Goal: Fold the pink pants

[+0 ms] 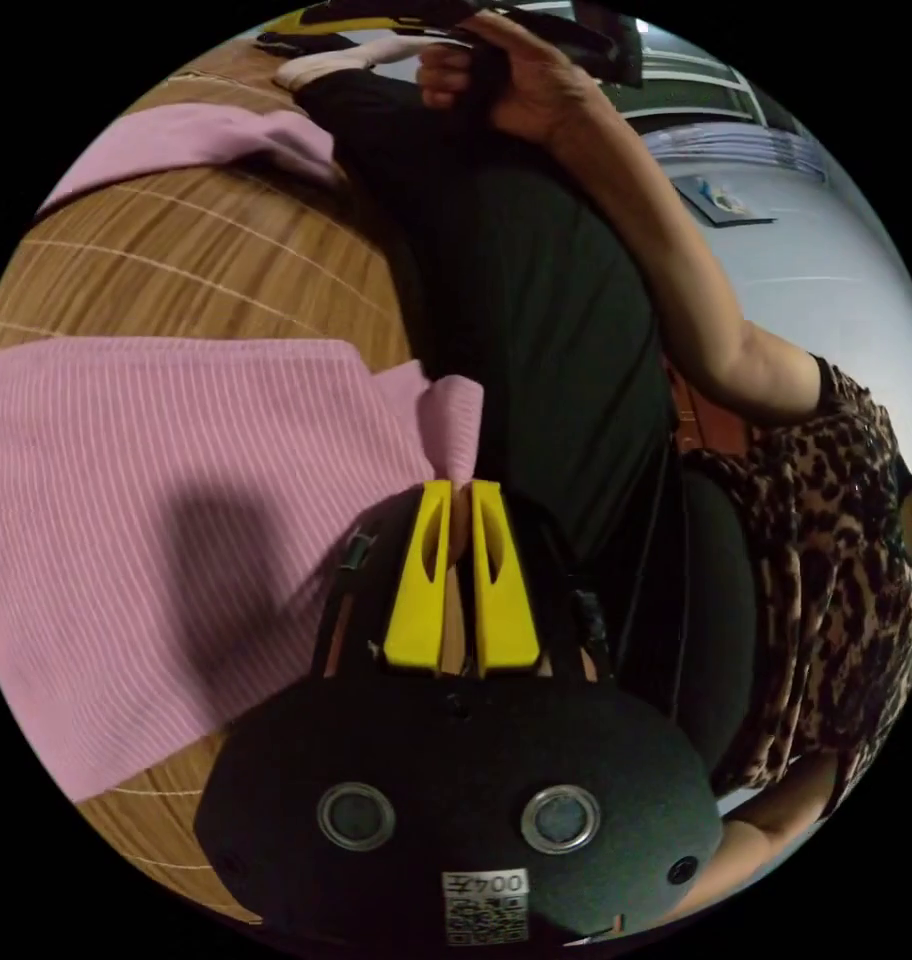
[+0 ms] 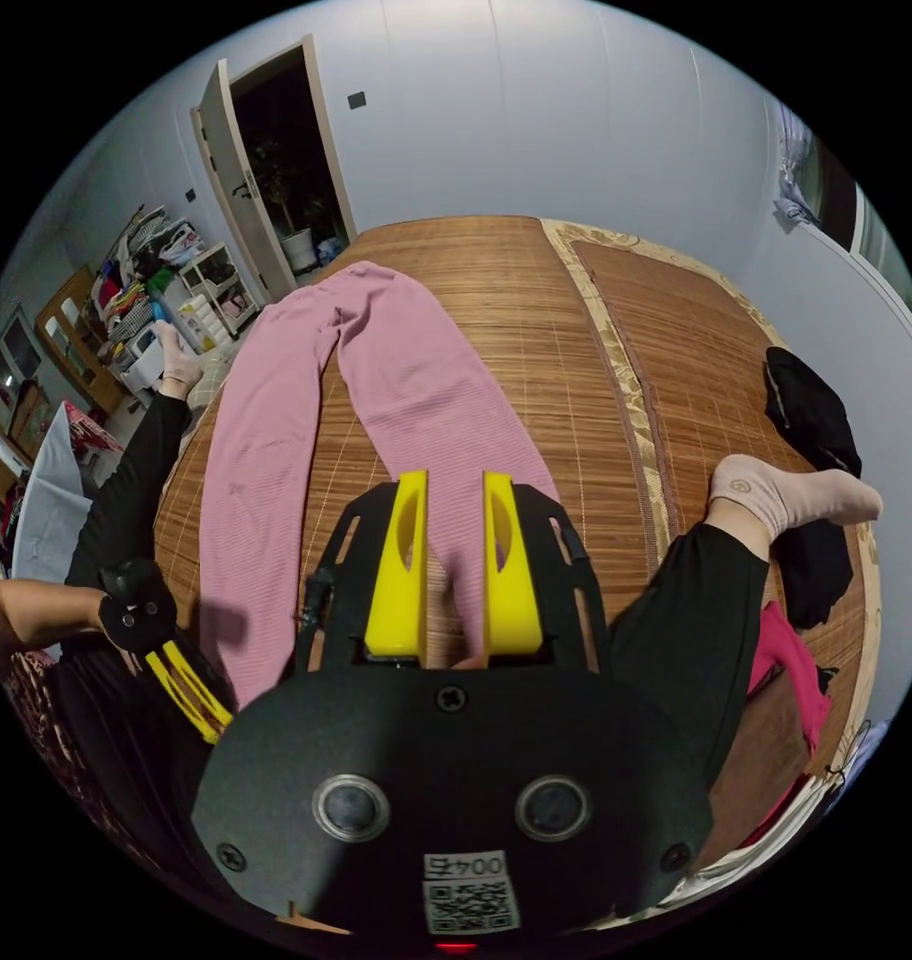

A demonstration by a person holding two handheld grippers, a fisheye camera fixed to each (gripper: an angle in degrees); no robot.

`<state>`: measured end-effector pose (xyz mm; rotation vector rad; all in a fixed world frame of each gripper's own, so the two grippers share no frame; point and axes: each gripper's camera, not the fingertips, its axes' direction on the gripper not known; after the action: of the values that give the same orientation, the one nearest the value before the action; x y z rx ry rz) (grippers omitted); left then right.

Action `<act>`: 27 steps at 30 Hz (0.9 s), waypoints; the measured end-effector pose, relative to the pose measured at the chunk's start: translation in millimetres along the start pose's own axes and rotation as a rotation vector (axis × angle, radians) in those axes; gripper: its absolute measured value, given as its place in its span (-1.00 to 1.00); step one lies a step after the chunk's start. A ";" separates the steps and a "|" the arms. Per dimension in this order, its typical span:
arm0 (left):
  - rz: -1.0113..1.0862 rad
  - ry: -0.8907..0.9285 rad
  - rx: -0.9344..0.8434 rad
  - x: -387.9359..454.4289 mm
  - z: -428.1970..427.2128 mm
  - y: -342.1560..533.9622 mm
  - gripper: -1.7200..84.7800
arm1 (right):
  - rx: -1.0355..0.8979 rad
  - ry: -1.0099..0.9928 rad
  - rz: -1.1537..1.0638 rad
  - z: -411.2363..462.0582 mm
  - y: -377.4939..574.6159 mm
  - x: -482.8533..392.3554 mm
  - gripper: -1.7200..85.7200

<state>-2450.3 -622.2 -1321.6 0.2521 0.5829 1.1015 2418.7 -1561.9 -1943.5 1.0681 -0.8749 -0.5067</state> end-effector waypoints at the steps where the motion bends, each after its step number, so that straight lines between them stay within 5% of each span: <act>1: 0.008 0.009 0.010 1.2 -1.9 4.6 -0.82 | -0.003 0.000 -0.002 1.5 -1.6 -1.0 -0.80; 7: 0.066 -0.030 0.246 23.4 -55.3 45.8 -0.77 | -0.038 0.011 -0.044 19.3 -18.2 -14.5 -0.74; 15: -0.314 -0.759 0.706 3.9 -144.9 113.1 -0.68 | -0.217 0.123 -0.067 78.8 -55.1 -24.6 -0.70; 18: -0.405 -0.895 0.636 -10.2 -139.6 115.2 -0.63 | -0.306 0.147 -0.083 101.3 -67.4 -26.0 -0.69; 27: -0.431 -0.900 0.581 0.2 -125.4 103.8 -0.56 | -0.420 0.181 -0.030 124.1 -93.7 -20.7 -0.65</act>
<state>-2599.6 -587.4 -1376.2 1.0125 0.1074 0.2981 2309.7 -1652.7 -2010.5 0.7287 -0.5611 -0.5790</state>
